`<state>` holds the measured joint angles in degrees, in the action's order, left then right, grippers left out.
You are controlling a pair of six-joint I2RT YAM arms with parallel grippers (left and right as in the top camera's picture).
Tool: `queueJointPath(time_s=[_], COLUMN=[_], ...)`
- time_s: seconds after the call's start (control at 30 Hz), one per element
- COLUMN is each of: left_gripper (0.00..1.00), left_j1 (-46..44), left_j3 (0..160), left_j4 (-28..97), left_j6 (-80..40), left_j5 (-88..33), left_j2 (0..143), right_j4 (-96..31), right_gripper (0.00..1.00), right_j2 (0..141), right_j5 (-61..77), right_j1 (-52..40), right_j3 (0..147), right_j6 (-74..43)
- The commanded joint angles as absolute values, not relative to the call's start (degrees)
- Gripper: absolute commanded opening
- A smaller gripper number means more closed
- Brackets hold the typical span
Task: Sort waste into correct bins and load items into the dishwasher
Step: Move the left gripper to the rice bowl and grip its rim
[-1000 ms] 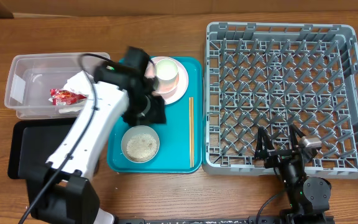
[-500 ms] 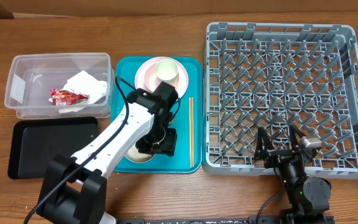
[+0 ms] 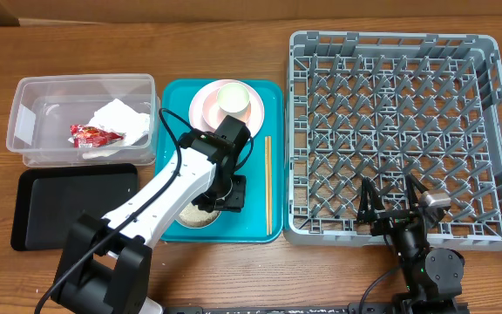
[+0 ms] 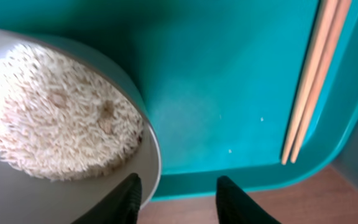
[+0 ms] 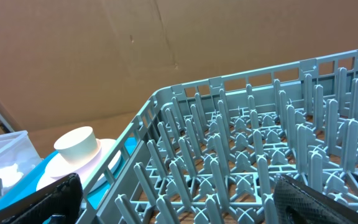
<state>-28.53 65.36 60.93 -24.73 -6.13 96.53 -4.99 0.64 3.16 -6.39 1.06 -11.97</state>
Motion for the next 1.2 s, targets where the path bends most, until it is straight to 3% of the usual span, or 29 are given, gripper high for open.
queueJointPath(time_s=[0.0, 0.23, 0.73, 1.03, 1.17], left_gripper=[0.37, 0.28, 0.28, 0.04, 0.04], left_j1=[-28.9, -29.0, -28.9, -28.9, -28.9], left_j3=[65.0, 64.9, 58.3, 58.4, 60.4], left_j4=[59.6, 57.6, 52.6, 50.7, 50.8], left_j6=[-26.0, -26.0, -27.3, -27.2, -27.1], left_j5=[-3.8, -3.6, -2.3, -2.4, -3.0], left_j2=[96.3, 96.3, 96.3, 96.2, 96.2], right_j4=[-4.6, -4.6, -4.6, -4.6, -4.6], right_gripper=[1.00, 1.00, 1.00, 1.00, 1.00], right_j2=[0.2, 0.2, 0.2, 0.2, 0.2], right_j5=[3.3, 3.3, 3.3, 3.3, 3.3], right_j1=[-6.2, -6.2, -6.2, -6.2, -6.2], right_j3=[0.4, 0.4, 0.4, 0.4, 0.4], right_j6=[-11.7, -11.7, -11.7, -11.7, -11.7])
